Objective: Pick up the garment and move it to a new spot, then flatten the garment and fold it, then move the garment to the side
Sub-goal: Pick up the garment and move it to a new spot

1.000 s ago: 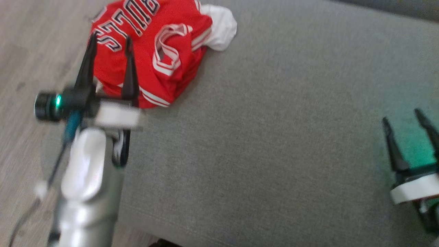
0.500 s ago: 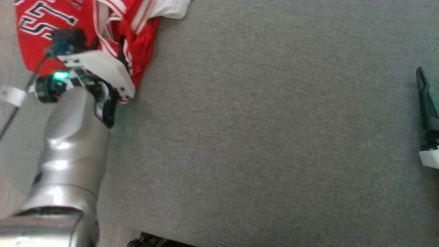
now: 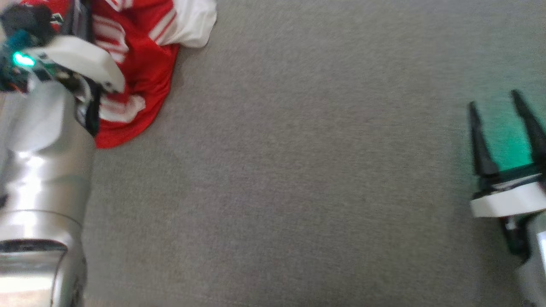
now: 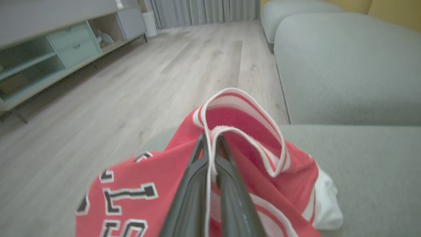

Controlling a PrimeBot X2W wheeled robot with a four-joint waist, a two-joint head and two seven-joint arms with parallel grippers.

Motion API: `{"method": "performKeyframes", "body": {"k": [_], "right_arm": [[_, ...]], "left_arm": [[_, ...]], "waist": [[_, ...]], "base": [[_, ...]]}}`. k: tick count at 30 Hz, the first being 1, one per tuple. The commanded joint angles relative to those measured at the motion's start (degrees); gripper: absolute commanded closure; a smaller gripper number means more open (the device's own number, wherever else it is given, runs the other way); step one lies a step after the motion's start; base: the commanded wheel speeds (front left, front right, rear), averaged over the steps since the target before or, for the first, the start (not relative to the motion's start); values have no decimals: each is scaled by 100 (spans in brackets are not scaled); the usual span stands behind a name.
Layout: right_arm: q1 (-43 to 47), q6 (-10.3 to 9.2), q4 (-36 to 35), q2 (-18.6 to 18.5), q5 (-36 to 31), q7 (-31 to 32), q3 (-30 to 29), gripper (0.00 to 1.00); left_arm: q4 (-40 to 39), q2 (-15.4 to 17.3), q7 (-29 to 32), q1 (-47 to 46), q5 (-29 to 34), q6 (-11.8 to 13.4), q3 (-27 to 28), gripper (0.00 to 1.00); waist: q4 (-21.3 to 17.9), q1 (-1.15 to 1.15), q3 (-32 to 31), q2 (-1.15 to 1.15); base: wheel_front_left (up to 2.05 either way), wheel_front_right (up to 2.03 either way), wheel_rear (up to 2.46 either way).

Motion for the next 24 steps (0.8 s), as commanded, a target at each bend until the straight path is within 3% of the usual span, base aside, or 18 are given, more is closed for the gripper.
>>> {"method": "performKeyframes", "body": {"k": [1,7,10,17,24], "right_arm": [[9,-4,-124,6,-1,5,135,0],[81,-4,-16,656,17,5,369,0],[212,-4,20,977,16,5,455,0],[277,-4,28,1311,37,5,544,0],[210,-4,36,1497,68,5,611,0]], "left_arm": [[-240,364,-83,-258,41,-11,61,100],[-837,577,-16,-494,1,-75,-219,100],[-1497,613,260,-542,-136,-86,-628,100],[-3038,728,910,-452,-846,-89,-1353,100],[-4082,498,1274,202,-1497,-89,-1654,100]], "waist": [[-350,1,-409,0],[-1018,1,-1074,0],[-1477,1,-1426,0],[-2176,1,-1728,0],[-2704,1,-1626,0]], "base": [[0,0,0],[0,0,0],[0,0,0],[0,0,0],[0,0,0]]}}
